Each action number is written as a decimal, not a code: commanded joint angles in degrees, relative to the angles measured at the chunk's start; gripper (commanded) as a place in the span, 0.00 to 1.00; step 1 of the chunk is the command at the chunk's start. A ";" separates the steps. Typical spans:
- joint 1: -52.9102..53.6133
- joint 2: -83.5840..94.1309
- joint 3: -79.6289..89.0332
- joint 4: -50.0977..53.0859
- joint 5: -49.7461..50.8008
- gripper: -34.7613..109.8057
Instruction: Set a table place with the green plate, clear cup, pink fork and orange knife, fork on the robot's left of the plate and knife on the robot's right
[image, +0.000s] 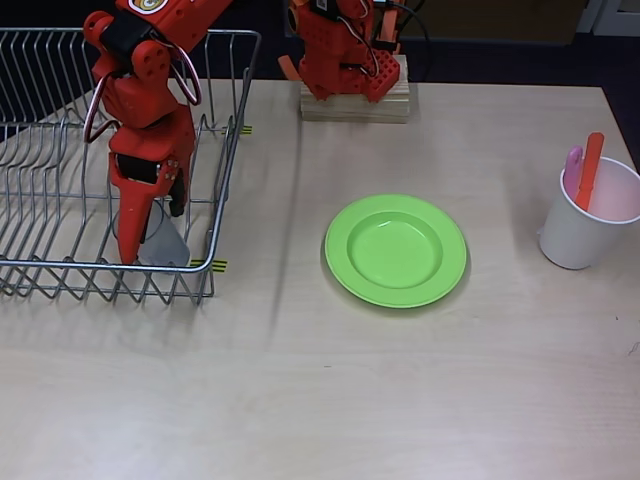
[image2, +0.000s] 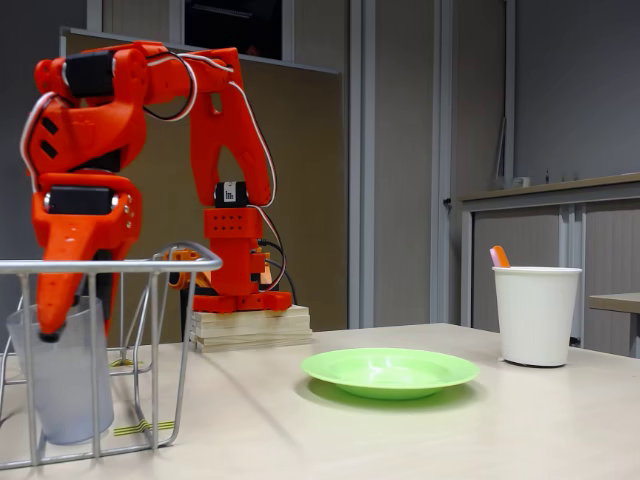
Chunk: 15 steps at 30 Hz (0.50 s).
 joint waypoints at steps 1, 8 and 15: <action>0.79 1.14 -1.67 1.85 -0.62 0.62; 1.49 0.79 -1.93 2.29 -0.35 0.62; 2.37 -0.35 -2.37 1.58 0.09 0.54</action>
